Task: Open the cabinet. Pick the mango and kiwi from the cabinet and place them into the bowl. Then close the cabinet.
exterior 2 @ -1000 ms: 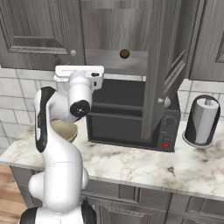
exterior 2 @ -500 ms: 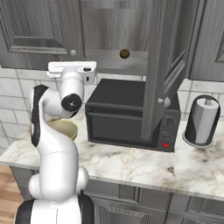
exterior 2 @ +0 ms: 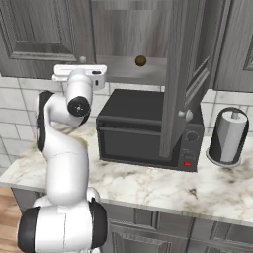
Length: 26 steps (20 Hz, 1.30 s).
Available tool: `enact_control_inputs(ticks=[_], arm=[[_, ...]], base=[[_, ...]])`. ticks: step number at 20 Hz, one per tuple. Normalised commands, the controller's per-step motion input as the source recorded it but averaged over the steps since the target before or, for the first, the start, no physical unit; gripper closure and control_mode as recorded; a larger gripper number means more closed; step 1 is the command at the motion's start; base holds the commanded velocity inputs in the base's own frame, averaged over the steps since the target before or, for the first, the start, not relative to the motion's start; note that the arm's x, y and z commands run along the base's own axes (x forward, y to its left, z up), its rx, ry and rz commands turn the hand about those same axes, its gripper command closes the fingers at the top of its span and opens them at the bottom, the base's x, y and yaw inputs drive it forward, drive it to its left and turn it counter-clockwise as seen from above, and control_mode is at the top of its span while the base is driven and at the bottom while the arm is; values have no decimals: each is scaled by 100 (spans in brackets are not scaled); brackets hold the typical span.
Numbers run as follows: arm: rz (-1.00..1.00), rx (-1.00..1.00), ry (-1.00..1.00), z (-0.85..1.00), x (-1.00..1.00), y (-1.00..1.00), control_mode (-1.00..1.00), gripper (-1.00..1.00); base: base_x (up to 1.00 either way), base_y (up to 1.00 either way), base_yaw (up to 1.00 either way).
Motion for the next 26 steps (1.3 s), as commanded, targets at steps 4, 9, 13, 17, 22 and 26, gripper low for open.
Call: enact_control_inputs(ticks=[4,9,13,17,22,26], arm=[[0,0,1,0,40,5,-100,-100],[0,0,0,0,39,6,-100,-100],[0,0,0,0,39,3,-100,-100],[0,0,0,0,35,0,-100,-100],[0,0,0,0,17,0,-100,100],[0,0,0,0,1,0,-100,100]], base=[[0,0,0],[0,0,0],[0,0,0],[0,0,0],[0,0,0],[0,0,0]])
